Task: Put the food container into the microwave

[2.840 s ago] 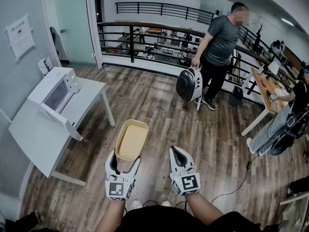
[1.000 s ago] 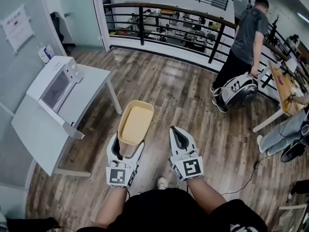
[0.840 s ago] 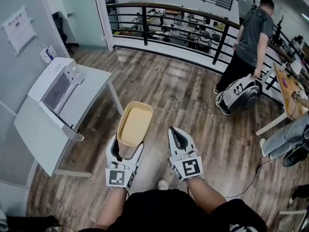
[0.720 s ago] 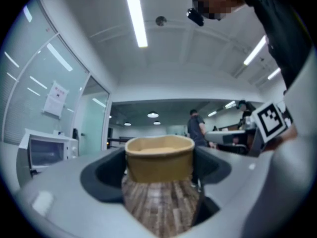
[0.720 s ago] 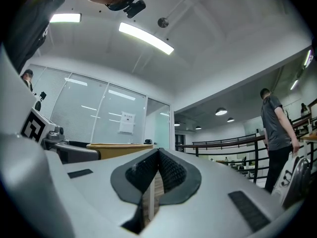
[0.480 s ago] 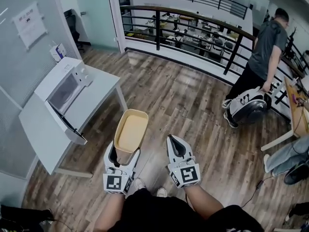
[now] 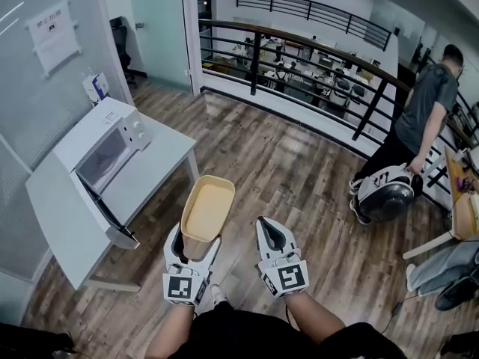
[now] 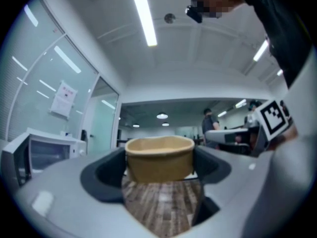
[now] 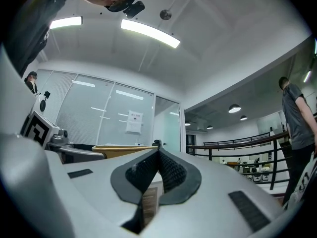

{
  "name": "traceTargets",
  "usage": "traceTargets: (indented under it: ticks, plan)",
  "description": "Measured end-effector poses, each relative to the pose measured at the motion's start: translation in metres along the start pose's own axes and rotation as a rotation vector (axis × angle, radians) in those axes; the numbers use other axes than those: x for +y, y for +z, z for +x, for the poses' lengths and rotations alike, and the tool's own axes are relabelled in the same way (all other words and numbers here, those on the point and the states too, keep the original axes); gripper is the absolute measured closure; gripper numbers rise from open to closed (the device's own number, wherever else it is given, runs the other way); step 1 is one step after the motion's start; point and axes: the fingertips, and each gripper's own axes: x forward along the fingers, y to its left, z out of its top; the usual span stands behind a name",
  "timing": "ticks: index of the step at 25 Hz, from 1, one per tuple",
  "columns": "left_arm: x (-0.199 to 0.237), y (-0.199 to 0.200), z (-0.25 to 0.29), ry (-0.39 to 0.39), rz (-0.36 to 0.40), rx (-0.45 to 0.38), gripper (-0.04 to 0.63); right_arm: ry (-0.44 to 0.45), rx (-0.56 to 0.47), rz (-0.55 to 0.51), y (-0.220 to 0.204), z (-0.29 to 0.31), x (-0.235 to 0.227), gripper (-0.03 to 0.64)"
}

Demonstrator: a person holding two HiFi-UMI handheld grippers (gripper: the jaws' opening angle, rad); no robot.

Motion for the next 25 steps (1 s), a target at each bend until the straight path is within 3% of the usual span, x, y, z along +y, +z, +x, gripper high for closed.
traceTargets:
  ticks: [14, 25]
  plan:
    - [0.116, 0.003, 0.045, 0.042, 0.005, -0.043, 0.171, 0.056, 0.009, -0.047, -0.001, 0.134, 0.030, 0.611]
    - [0.173, -0.004, 0.053, 0.145, -0.012, -0.033, 0.170, 0.162, 0.003, -0.025, -0.009, 0.194, 0.058, 0.611]
